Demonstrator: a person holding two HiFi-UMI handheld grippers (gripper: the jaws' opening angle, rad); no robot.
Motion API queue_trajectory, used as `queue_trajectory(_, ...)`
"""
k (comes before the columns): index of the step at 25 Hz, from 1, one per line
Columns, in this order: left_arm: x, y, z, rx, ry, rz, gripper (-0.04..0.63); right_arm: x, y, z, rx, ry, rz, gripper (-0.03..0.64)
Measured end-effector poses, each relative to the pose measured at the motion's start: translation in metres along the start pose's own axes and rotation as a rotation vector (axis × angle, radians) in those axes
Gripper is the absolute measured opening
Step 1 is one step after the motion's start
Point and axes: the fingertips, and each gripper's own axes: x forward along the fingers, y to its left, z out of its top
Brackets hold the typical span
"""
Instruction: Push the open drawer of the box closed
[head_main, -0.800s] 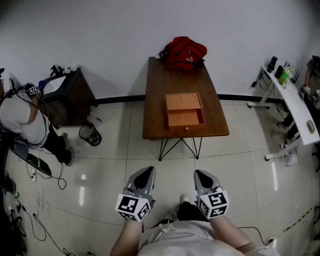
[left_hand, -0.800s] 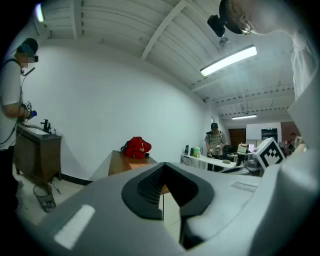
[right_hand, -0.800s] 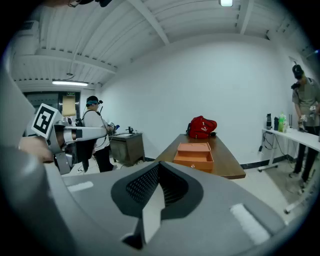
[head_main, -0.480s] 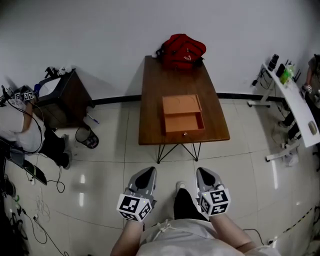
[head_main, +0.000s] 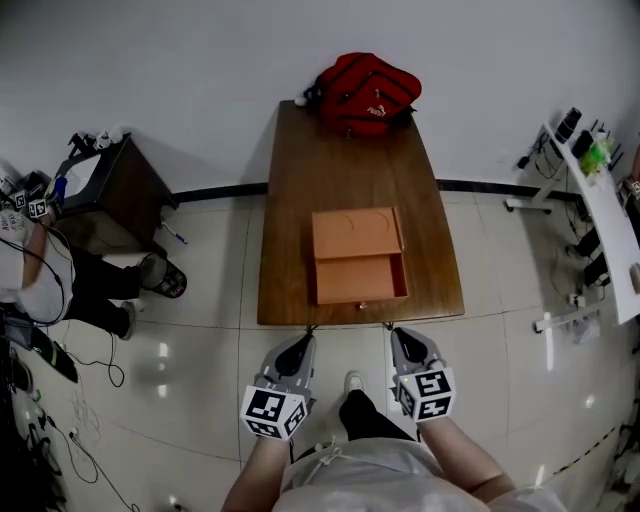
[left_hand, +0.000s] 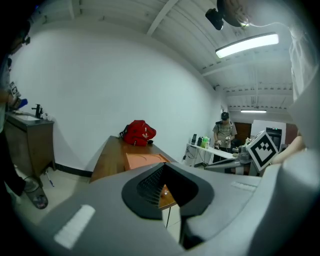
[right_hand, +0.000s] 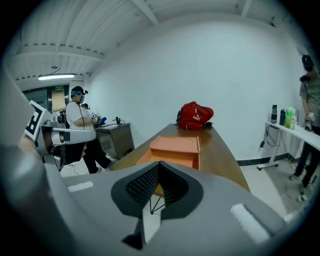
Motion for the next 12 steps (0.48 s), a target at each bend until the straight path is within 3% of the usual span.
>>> queue_trajectory(12,0.111,0.025,-0.103,-0.052,0.264,-0.024,0.008,0.097,-0.047,-0.067,0.035,0.242,0.068,0.005)
